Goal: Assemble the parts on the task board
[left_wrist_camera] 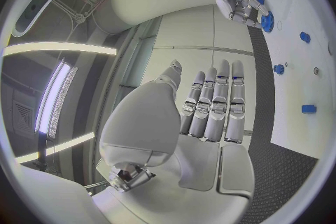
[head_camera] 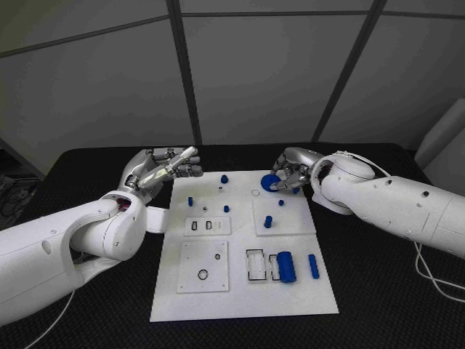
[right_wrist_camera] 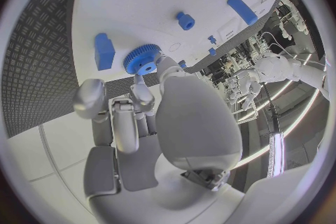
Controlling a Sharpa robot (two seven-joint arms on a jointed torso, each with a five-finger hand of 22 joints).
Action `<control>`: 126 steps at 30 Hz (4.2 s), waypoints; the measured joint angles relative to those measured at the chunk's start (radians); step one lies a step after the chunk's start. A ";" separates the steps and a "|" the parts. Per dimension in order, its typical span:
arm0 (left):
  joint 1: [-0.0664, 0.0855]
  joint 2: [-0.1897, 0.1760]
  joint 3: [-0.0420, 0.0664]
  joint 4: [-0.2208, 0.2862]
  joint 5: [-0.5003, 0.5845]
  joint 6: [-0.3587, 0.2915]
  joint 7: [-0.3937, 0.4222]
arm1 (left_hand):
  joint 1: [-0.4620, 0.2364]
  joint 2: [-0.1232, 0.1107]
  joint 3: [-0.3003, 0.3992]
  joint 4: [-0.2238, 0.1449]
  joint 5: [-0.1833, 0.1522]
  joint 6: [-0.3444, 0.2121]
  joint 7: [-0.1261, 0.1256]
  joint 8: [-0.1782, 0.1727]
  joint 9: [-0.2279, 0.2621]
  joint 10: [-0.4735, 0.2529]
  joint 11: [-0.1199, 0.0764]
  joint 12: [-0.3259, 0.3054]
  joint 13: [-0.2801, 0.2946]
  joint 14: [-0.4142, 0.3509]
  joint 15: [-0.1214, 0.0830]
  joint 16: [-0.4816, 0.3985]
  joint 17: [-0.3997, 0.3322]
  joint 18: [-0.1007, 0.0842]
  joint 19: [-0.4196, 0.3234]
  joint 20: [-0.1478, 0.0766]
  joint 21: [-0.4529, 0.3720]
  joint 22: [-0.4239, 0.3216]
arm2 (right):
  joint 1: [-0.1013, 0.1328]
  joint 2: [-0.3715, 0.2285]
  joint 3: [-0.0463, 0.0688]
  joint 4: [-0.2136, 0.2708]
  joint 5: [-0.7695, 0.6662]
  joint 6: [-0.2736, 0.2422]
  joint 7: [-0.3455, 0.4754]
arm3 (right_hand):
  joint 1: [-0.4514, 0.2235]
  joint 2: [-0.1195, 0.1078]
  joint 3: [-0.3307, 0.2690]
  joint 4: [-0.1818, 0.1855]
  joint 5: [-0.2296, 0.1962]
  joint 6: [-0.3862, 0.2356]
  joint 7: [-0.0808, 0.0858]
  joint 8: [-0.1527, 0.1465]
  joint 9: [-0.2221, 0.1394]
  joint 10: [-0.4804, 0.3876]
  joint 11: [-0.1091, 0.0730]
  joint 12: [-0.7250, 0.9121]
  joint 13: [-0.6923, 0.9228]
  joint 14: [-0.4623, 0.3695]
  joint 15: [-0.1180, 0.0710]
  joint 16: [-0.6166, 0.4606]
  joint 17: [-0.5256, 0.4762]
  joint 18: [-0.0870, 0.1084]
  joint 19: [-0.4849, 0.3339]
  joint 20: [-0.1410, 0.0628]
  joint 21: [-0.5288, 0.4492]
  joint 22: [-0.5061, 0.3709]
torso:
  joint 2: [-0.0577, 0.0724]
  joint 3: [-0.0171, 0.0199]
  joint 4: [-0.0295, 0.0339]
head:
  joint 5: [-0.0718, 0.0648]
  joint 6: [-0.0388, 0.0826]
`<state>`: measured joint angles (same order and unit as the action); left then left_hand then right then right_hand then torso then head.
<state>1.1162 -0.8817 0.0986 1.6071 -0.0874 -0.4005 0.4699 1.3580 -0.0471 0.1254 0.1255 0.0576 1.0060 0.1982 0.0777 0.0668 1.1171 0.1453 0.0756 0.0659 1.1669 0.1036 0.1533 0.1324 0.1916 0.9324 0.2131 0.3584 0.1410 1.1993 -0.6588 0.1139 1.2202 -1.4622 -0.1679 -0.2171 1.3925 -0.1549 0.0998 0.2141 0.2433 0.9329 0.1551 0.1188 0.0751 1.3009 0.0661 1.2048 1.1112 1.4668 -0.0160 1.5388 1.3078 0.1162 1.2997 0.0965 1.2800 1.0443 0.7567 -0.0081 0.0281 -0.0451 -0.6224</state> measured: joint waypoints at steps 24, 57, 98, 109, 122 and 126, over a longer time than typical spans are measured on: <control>0.000 0.000 0.000 0.000 0.000 0.002 -0.004 | 0.000 0.000 0.000 0.000 0.000 0.000 0.000 -0.004 0.000 0.000 0.000 0.000 0.000 0.000 0.000 0.000 0.000 0.000 0.000 0.000 0.000 -0.001 | 0.005 0.013 0.003 -0.016 0.012 0.022 0.004 | 0.068 0.067 0.056 -0.032 -0.080 0.063 -0.010 0.051 0.005 0.047 -0.012 0.102 0.121 -0.004 0.004 0.008 0.000 0.000 0.009 -0.002 0.025 0.037 | 0.000 0.0010 -0.0009 | 0.001 -0.005; 0.000 0.007 0.000 -0.002 0.000 0.006 -0.007 | 0.000 0.000 0.000 0.000 0.000 0.000 0.000 -0.003 0.000 0.000 0.000 0.000 0.000 0.000 0.000 -0.006 0.000 0.000 0.000 0.000 0.000 -0.001 | 0.000 0.161 0.000 0.054 -0.144 -0.168 0.064 | 0.083 0.066 0.113 -0.065 -0.038 0.074 -0.009 0.057 0.003 0.077 -0.027 0.134 0.163 -0.002 -0.006 0.018 0.000 -0.016 0.023 -0.016 0.043 0.069 | 0.000 0.0003 0.0006 | 0.011 0.001; 0.000 0.007 0.000 -0.011 0.000 0.011 -0.010 | 0.000 0.000 -0.003 -0.003 0.000 0.000 0.000 -0.003 0.000 0.000 0.000 -0.004 0.000 0.000 0.000 -0.006 0.001 0.000 0.000 0.000 0.000 -0.002 | 0.000 0.252 -0.048 -0.037 -0.196 -0.120 0.034 | 0.046 0.042 0.131 -0.069 -0.058 0.070 -0.007 0.028 -0.004 0.046 -0.004 0.096 0.128 -0.001 -0.005 0.021 0.000 -0.015 0.021 -0.010 0.043 0.066 | 0.001 0.0021 -0.0013 | 0.018 -0.011; 0.000 0.007 0.000 -0.012 0.000 0.012 -0.011 | 0.000 0.000 -0.003 -0.003 0.000 0.000 0.000 -0.003 0.000 0.000 0.000 -0.004 0.000 0.000 0.000 -0.006 0.001 0.000 0.000 0.000 0.000 -0.002 | -0.003 0.257 -0.049 -0.046 -0.203 -0.137 0.017 | 0.010 0.033 0.140 -0.065 -0.069 0.015 0.007 -0.010 -0.009 0.012 0.012 0.065 0.092 -0.002 0.009 0.023 0.000 -0.015 0.019 0.002 0.043 0.063 | 0.001 0.0017 -0.0012 | 0.018 -0.012; 0.000 0.006 0.000 -0.012 0.000 0.013 -0.014 | 0.000 0.000 -0.003 -0.003 0.000 0.000 0.000 -0.007 0.000 0.000 0.000 -0.004 0.000 0.000 0.000 -0.006 0.001 0.000 0.000 0.000 0.000 -0.003 | -0.002 0.252 -0.049 -0.045 -0.194 -0.122 0.016 | -0.122 0.007 0.051 0.033 0.014 -0.001 0.013 -0.034 -0.003 0.001 0.016 0.062 0.089 0.002 0.020 0.027 0.000 -0.015 0.016 0.013 0.043 0.064 | 0.000 0.0020 -0.0012 | 0.019 -0.012; 0.000 0.005 0.000 -0.013 0.000 0.014 -0.016 | 0.000 0.000 -0.003 -0.003 0.000 0.000 0.000 -0.007 0.000 0.000 0.000 -0.004 0.000 0.000 0.000 -0.010 0.001 0.000 0.000 0.000 0.000 -0.003 | -0.002 0.246 -0.049 -0.043 -0.185 -0.109 0.016 | -0.145 0.020 0.037 0.058 0.028 0.014 0.009 -0.034 -0.001 0.001 0.016 0.073 0.100 0.002 0.020 0.027 0.000 -0.015 0.016 0.013 0.043 0.067 | 0.000 0.0022 -0.0018 | 0.019 -0.011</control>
<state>1.1166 -0.8763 0.0989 1.5943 -0.0878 -0.3866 0.4542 1.3581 -0.0471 0.1225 0.1227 0.0577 1.0060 0.1982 0.0705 0.0669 1.1171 0.1453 0.0715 0.0659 1.1669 0.1035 0.1432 0.1332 0.1916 0.9324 0.2130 0.3584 0.1382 1.1973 -0.4132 0.0647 1.1773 -1.6476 -0.2767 -0.2009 1.2474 -0.1351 0.1367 0.2718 0.2709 0.9465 0.1645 0.0850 0.0743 1.3021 0.0821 1.2775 1.2115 1.4685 0.0038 1.5660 1.3075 0.1009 1.3155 0.1091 1.3232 1.1113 0.7571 -0.0059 0.0263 -0.0256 -0.6334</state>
